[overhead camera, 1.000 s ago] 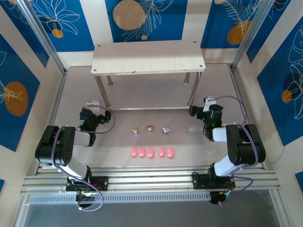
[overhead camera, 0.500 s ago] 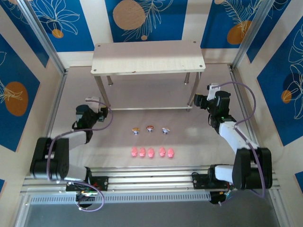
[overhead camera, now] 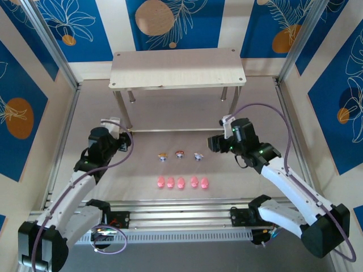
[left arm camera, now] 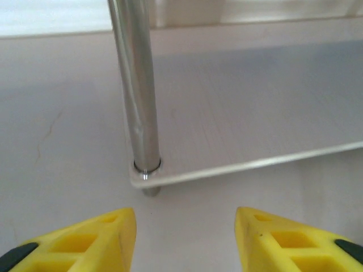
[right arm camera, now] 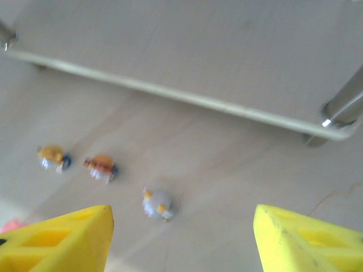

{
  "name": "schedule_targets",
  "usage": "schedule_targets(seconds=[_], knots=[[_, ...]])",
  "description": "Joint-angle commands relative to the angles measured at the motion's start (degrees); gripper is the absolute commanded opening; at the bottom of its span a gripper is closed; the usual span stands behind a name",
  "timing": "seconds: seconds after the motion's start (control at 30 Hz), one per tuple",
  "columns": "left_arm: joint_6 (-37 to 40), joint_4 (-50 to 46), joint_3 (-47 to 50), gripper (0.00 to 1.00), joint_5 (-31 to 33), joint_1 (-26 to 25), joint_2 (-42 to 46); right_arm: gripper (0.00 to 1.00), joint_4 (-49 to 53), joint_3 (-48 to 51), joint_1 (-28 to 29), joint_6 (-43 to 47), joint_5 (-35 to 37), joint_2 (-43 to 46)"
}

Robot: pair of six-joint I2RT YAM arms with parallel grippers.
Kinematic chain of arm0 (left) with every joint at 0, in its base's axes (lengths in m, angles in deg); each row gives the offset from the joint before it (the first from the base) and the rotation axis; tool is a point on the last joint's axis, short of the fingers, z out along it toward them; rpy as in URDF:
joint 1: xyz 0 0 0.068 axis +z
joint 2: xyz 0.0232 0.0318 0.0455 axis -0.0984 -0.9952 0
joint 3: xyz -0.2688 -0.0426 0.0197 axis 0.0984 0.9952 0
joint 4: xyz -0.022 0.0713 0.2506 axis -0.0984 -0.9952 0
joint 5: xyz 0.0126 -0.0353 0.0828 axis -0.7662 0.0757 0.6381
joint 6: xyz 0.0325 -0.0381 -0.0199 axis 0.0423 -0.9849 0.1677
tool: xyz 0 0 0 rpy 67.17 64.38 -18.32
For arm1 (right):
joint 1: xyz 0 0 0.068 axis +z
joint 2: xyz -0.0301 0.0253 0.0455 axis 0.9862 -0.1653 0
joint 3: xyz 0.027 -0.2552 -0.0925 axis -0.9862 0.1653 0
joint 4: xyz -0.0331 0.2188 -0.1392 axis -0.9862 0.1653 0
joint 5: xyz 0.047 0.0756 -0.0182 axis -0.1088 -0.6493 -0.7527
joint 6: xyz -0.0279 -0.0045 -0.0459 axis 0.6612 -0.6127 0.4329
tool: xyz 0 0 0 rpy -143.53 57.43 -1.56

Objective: Place and organize the plastic toys onto the shelf

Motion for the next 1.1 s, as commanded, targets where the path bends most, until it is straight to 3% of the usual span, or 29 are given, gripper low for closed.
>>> schedule_targets(seconds=[0.0,0.13,0.47,0.73,1.07], knots=[[-3.1,-8.6,-2.7,0.48,1.1,-0.8,0.2,0.63,8.8,-1.5,4.2,-1.6,1.2,-2.9],[-4.5,-9.9,-4.3,0.44,-1.2,-1.0,-3.1,0.57,6.8,-0.2,6.7,-0.9,-0.3,-7.6],[-4.9,-8.8,-4.8,0.44,-2.3,-1.6,-5.5,0.58,1.5,-2.0,8.4,0.9,-3.7,-19.2],[-3.7,-9.3,-5.5,0.44,-2.5,-1.6,-5.9,0.58,4.5,-8.0,10.7,1.1,2.0,-29.9],[-2.5,-9.1,-5.4,0.44,-2.2,-1.6,-5.9,0.59,6.6,-10.2,10.8,1.1,3.6,-33.7]])
